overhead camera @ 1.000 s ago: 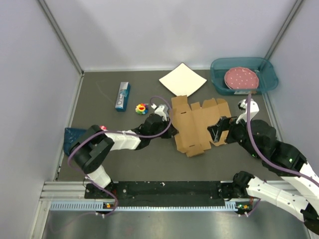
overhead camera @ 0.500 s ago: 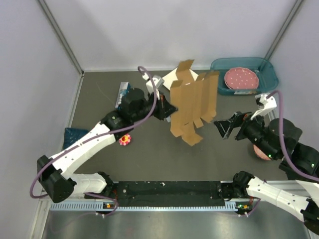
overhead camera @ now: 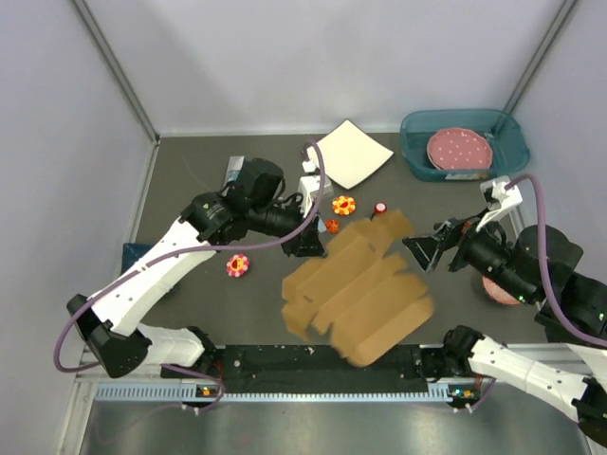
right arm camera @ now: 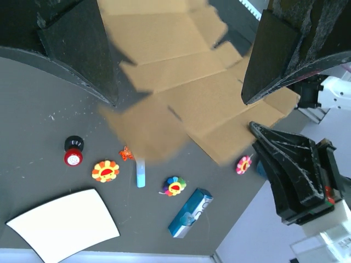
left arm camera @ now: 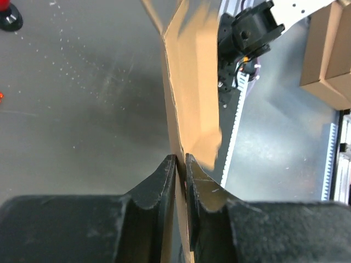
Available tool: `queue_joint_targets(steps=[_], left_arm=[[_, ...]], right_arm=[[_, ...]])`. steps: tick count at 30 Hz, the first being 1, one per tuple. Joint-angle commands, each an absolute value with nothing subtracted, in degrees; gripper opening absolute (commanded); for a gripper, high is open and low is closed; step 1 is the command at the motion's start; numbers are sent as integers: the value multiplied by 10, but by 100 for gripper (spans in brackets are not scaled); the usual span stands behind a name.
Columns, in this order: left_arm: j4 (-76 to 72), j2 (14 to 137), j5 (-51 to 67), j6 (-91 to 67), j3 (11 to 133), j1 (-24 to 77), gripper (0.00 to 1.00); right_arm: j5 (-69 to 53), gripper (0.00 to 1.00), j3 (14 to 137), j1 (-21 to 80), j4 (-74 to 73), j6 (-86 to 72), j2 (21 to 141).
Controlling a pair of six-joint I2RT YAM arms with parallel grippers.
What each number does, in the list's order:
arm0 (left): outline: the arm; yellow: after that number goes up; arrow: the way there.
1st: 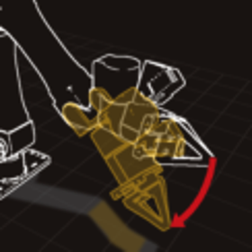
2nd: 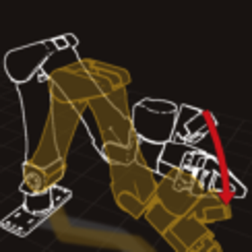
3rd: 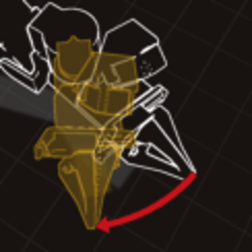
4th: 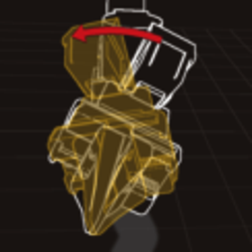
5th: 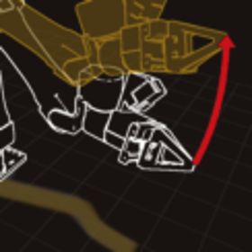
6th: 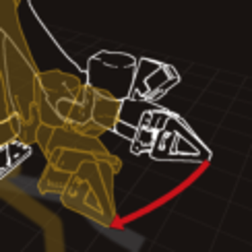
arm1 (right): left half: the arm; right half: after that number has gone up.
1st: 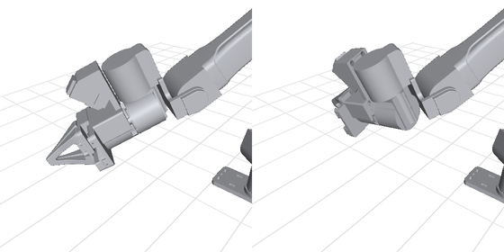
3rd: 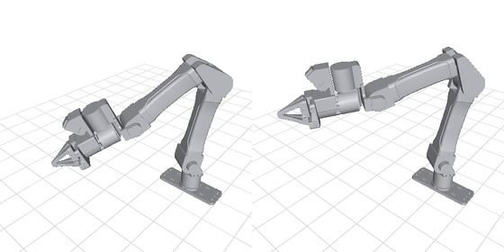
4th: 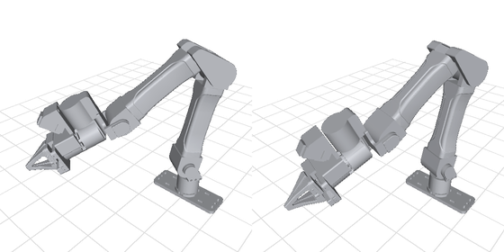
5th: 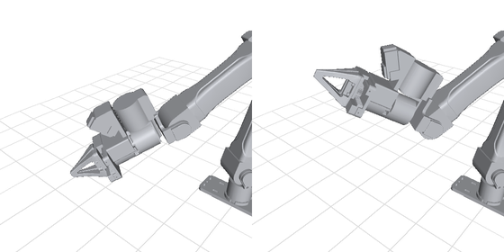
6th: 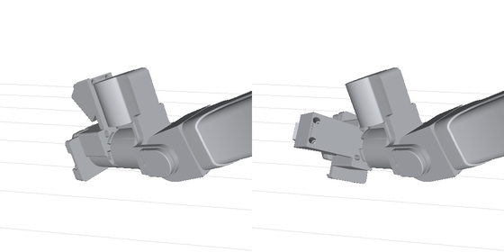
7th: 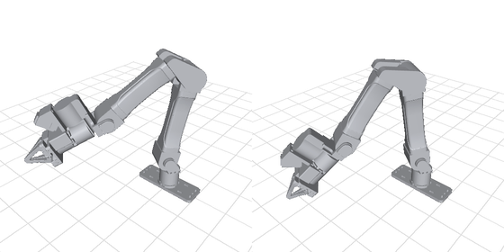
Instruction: Fold the paper box
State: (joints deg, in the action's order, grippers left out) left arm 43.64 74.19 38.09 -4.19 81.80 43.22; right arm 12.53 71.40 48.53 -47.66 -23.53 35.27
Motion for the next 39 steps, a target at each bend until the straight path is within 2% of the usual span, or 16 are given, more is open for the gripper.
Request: queue_joint_targets(steps=[1,4,8,12,15,16,18,19,21,25,26,30,33,34,36,39], left_arm=[[518,758,353,51,816,430,17],[525,808,294,90,823,423,10],[522,897,264,88,902,381,11],[450,911,129,13,911,360,27],[311,835,64,-80,807,349,37],[274,778,53,-106,725,347,42],[197,712,5,-211,637,347,59],[123,648,-21,-244,546,346,67],[77,591,-41,-344,467,346,70],[112,471,-13,-439,365,352,76],[112,447,-18,-451,347,365,98],[165,350,-76,-454,316,402,99],[233,309,-108,-468,318,420,99],[245,294,-124,-484,313,420,99],[267,280,-133,-502,302,420,99],[252,255,-143,-547,256,419,99]], right_arm=[[104,95,731,488,-472,-219,341],[105,95,709,488,-471,-219,335],[109,95,681,488,-472,-217,333],[111,96,666,488,-471,-216,333],[120,96,641,488,-468,-214,338],[124,96,632,488,-466,-213,341],[128,96,605,488,-456,-214,352],[128,96,595,488,-452,-215,357],[134,96,567,488,-429,-221,376],[185,95,519,486,-394,-251,430],[198,95,501,484,-387,-264,444],[236,86,490,474,-357,-295,541],[208,72,497,461,-295,-299,619],[219,61,501,461,-282,-298,639],[224,59,515,458,-245,-288,697],[180,64,526,455,-196,-269,756]])
